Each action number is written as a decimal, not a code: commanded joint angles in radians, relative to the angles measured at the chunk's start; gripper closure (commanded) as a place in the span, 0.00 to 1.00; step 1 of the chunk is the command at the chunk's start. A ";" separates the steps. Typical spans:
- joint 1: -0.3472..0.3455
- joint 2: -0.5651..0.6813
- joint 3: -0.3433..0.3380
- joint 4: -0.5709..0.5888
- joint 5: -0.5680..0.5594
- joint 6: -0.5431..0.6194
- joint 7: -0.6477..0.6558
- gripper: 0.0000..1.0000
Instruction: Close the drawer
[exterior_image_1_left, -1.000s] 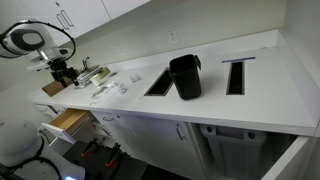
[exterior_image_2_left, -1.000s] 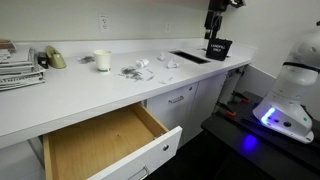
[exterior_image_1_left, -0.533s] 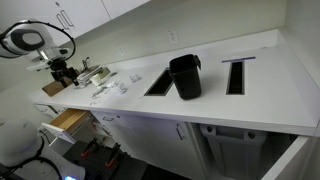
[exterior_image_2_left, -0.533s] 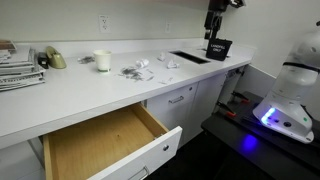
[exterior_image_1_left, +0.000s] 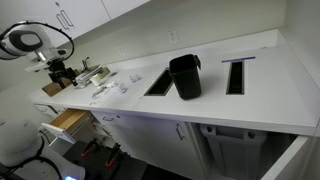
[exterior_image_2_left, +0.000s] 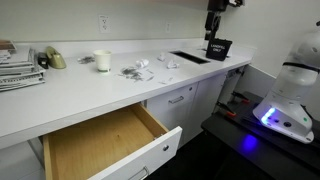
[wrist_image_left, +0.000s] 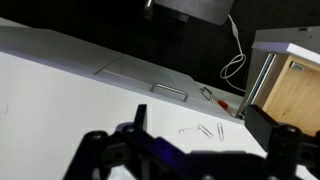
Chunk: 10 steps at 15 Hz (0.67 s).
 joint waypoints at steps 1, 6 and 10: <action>0.071 0.038 0.068 0.036 -0.028 0.003 -0.049 0.00; 0.178 0.163 0.214 0.110 -0.067 0.053 -0.056 0.00; 0.239 0.306 0.324 0.178 -0.159 0.116 -0.058 0.00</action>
